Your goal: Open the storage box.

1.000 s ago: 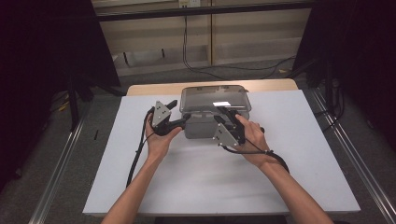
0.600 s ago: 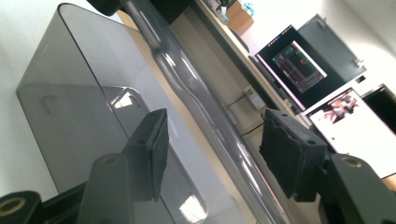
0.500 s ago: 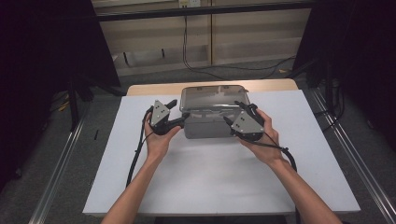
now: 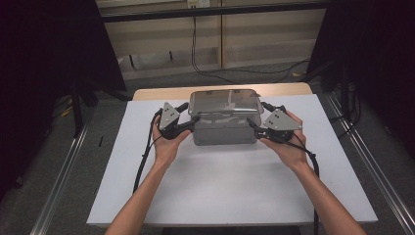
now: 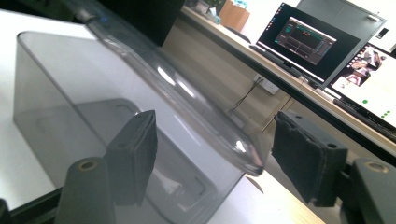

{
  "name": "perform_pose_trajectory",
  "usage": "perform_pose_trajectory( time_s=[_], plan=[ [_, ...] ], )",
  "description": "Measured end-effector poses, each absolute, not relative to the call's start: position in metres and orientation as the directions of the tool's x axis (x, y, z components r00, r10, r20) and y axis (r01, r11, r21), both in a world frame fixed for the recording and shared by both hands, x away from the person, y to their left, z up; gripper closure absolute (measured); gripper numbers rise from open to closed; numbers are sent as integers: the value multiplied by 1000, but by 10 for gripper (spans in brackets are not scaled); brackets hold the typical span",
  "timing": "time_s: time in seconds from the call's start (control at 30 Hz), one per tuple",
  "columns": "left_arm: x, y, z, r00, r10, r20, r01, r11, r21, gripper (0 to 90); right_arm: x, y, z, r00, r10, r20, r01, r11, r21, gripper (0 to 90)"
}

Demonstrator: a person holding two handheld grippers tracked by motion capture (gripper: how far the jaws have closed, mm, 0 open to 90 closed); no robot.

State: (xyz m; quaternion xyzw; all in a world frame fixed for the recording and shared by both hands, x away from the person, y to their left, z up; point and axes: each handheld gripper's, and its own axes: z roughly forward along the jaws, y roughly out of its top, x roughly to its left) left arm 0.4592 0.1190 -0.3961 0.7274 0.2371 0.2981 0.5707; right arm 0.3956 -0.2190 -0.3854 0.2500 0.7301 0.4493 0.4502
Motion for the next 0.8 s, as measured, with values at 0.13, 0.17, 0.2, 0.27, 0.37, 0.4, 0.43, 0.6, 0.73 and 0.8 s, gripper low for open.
perform_pose_trajectory(
  time_s=[0.13, 0.17, 0.2, 0.27, 0.37, 0.4, 0.43, 0.6, 0.73, 0.8],
  plan=[
    [460, 120, -394, 713, 684, 155, 6, -227, 974, 413, 401, -223, -386, -469, 785, -404, -32, 441, 897, 332],
    [460, 119, -394, 714, 684, 149, 6, -219, 976, 423, 402, -223, -386, -470, 788, -397, -32, 434, 900, 342],
    [460, 120, -393, 714, 683, 152, 4, -222, 975, 425, 403, -224, -387, -472, 790, -391, -28, 430, 902, 348],
    [461, 119, -392, 714, 685, 148, 4, -215, 977, 426, 406, -225, -387, -474, 791, -388, -33, 424, 905, 367],
    [462, 119, -390, 715, 682, 153, 0, -219, 976, 429, 408, -225, -386, -486, 792, -370, -27, 409, 912, 378],
    [463, 119, -389, 715, 682, 155, -1, -220, 975, 430, 409, -225, -386, -486, 792, -370, -29, 409, 912, 384],
    [463, 119, -388, 714, 683, 157, -4, -220, 975, 432, 410, -225, -384, -485, 790, -374, -36, 410, 911, 401],
    [465, 120, -384, 716, 680, 158, -7, -220, 976, 453, 414, -222, -381, -502, 783, -367, -46, 399, 916, 427],
    [467, 120, -383, 718, 680, 149, 0, -214, 977, 464, 417, -223, -381, -507, 797, -327, -41, 357, 933, 444],
    [469, 121, -383, 720, 679, 146, 2, -213, 977, 468, 418, -224, -381, -511, 800, -314, -41, 342, 939, 457]
  ],
)
